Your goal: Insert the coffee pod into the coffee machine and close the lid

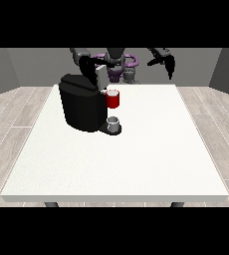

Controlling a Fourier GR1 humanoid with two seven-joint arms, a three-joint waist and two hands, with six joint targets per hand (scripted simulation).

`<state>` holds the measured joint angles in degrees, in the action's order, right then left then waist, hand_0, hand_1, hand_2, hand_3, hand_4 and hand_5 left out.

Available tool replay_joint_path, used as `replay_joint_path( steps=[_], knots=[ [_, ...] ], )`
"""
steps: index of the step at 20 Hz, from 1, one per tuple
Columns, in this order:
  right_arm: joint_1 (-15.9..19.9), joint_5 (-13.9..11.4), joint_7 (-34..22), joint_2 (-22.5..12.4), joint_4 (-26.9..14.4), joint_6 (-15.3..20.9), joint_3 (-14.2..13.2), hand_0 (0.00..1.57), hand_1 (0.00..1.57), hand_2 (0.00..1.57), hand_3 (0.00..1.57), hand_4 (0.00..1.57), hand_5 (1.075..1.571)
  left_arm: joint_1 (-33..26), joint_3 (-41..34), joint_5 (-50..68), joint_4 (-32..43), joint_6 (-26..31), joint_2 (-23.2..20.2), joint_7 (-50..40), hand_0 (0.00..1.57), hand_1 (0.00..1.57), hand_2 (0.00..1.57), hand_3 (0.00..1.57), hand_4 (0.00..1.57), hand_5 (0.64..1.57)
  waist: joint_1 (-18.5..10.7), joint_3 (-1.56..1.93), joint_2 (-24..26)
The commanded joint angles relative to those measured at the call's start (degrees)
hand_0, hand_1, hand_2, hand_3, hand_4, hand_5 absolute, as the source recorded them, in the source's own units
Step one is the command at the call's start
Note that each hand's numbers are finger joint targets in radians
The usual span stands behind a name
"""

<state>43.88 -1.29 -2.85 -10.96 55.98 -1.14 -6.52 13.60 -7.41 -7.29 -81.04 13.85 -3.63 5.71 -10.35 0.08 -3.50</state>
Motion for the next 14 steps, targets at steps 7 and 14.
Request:
replay_joint_path(
  steps=[7,14],
  knots=[
    [7.3,-3.8,-2.7,3.7,1.5,1.9,4.6,0.0,0.0,0.0,0.0,0.0,1.571,3.6,0.4,-0.3,1.1,-0.3,-0.7,-0.5,0.0,0.0,0.0,0.0,0.41,1.571,-2.3,-0.1,-2.6],
    [10.3,-7.2,-5.8,0.5,3.1,2.5,5.5,0.0,0.0,0.0,0.0,0.22,1.571,5.1,3.3,-0.3,-0.4,1.5,0.5,-2.7,0.0,0.0,0.0,0.0,0.33,1.571,-7.8,-0.05,-3.5]
  ],
)
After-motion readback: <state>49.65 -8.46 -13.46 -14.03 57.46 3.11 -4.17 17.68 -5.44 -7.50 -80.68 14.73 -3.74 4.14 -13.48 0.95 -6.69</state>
